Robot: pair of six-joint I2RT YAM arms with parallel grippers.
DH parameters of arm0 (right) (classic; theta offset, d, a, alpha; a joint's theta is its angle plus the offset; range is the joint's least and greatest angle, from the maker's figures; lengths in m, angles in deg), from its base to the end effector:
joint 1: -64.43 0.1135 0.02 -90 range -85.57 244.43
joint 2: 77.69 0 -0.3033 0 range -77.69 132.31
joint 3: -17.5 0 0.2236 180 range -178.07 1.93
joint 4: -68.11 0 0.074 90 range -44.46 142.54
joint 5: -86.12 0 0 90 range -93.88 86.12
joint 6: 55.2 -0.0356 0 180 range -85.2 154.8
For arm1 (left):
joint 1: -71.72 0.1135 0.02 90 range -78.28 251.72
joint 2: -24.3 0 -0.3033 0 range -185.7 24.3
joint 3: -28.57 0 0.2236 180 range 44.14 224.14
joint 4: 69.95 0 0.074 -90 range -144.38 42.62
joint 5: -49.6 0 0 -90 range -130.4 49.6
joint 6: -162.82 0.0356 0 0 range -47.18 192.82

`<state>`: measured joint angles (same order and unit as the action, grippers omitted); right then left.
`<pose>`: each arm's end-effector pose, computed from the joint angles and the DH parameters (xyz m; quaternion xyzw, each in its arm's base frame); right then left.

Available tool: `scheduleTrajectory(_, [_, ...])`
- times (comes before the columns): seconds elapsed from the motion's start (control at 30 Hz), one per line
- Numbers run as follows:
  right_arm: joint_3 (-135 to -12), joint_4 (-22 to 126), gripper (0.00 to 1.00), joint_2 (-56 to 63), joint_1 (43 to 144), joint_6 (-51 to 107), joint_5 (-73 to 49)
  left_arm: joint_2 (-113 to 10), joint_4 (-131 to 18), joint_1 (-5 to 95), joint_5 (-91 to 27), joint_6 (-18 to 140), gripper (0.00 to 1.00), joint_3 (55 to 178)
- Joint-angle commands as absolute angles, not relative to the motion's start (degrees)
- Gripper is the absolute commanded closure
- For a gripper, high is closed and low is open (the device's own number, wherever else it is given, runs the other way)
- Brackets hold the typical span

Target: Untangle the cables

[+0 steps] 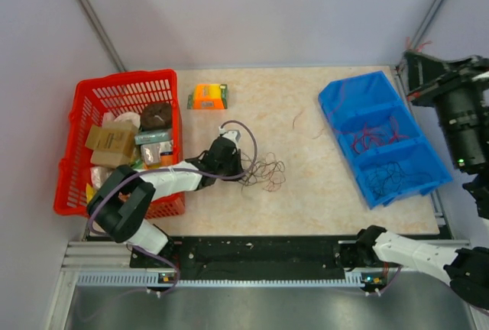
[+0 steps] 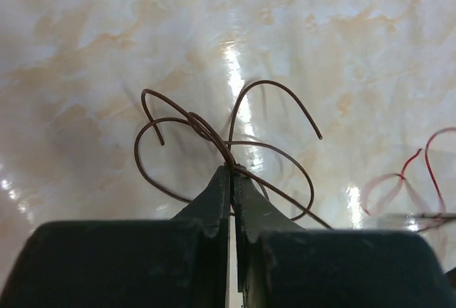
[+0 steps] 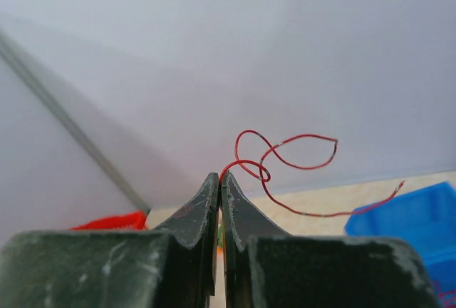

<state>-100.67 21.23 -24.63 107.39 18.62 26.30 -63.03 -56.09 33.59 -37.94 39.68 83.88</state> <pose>0.0351 0.0083 0.5915 0.0741 0.5994 0.2533 0.7557 0.2128 -0.1690 0.2193 0.0484 0.9253 -0.2349 0.2936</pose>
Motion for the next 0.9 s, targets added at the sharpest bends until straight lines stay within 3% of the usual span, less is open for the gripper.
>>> scheduleTrajectory(0.0, [-108.96, 19.67, 1.00, -18.82, 107.15, 32.76, 42.33, -60.51, -54.64, 34.01, -44.34, 42.93, 1.00, 81.84])
scheduleTrajectory(0.1, [-115.55, 22.65, 1.00, -12.32, 104.70, 43.29, 49.80, -60.51, -51.40, 34.10, -47.51, 44.08, 1.00, 81.75])
scheduleTrajectory(0.27, [-121.82, 22.92, 1.00, -4.66, 91.25, 45.18, 45.87, -58.67, -51.74, 34.10, -44.98, 44.52, 1.00, 80.70])
scheduleTrajectory(0.47, [-107.24, 22.66, 1.00, -6.58, 79.40, 29.73, 31.47, -52.88, -52.18, 34.10, -37.51, 43.90, 1.00, 80.70])
scheduleTrajectory(0.87, [-88.34, 25.82, 1.00, -9.04, 66.72, 20.58, 28.30, -46.45, -50.07, 34.10, -26.78, 48.21, 1.00, 85.09])
